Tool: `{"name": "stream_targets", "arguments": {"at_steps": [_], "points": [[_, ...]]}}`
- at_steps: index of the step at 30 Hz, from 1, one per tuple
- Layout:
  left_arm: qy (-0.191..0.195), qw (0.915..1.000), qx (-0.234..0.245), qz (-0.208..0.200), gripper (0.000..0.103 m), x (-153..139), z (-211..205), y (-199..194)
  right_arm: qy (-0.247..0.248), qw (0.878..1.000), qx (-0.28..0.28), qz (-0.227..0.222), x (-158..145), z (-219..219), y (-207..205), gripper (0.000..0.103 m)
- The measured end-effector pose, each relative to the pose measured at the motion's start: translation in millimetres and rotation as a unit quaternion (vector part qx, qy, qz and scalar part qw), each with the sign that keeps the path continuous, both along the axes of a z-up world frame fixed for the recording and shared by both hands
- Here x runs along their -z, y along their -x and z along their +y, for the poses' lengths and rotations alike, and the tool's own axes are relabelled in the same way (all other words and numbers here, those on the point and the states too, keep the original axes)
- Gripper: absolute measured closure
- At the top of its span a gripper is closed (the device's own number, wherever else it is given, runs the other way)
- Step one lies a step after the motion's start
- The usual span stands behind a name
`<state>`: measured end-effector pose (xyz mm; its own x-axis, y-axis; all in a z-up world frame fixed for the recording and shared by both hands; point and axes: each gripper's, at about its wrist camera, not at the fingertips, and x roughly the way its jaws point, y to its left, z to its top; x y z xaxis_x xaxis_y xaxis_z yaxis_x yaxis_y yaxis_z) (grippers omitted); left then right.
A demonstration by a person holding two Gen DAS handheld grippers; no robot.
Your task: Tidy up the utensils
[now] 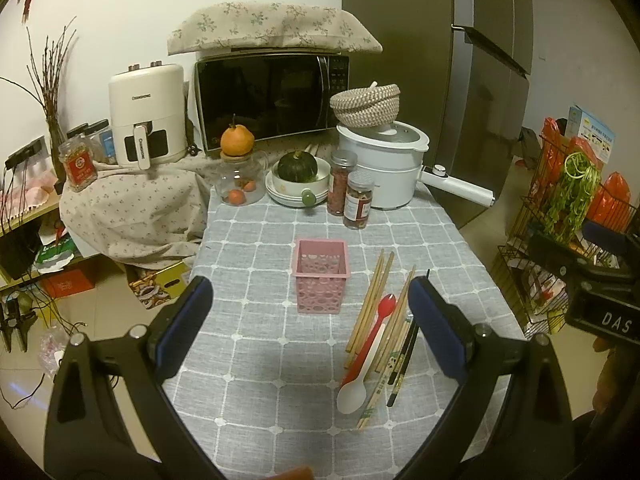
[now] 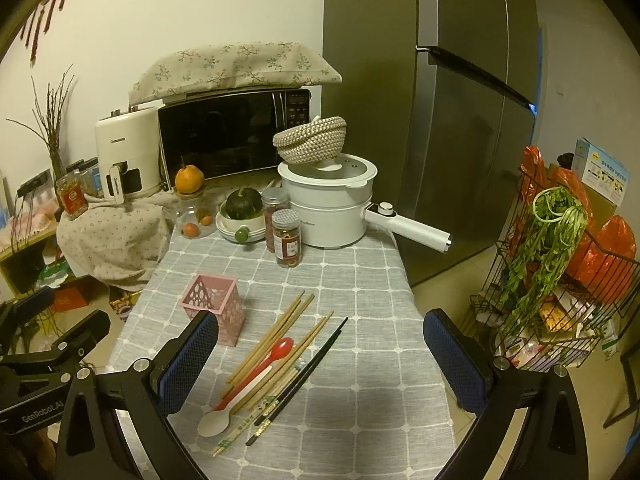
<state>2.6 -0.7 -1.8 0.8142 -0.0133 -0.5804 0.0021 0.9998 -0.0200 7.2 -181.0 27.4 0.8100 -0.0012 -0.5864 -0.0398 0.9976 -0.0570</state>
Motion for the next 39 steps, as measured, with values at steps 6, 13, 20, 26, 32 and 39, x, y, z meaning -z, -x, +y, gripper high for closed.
{"name": "stream_targets", "arguments": {"at_steps": [6,13,20,26,32,39], "points": [[-0.002,1.0,-0.001,-0.001,0.005,1.1,0.4,-0.3,0.0,1.0,0.0,0.0,0.0,-0.1,0.3,0.0],[0.0,1.0,0.0,-0.002,0.005,0.5,-0.1,0.7,-0.002,1.0,0.002,-0.001,-1.8,-0.5,0.0,0.0],[0.0,1.0,0.0,-0.001,0.005,0.9,-0.1,0.6,-0.001,1.0,0.002,-0.001,-2.6,-0.9,-0.1,0.0],[0.0,1.0,0.0,-0.002,0.005,1.2,-0.4,0.5,-0.002,1.0,0.002,0.0,-2.7,-1.1,-0.4,0.0],[0.0,1.0,-0.001,-0.003,0.005,0.9,0.0,0.5,-0.002,1.0,0.002,-0.001,-2.4,-1.5,-0.1,0.0],[0.001,1.0,-0.001,-0.002,0.005,0.4,0.1,0.0,-0.002,1.0,0.002,0.0,-2.4,-1.0,-0.2,0.0]]}}
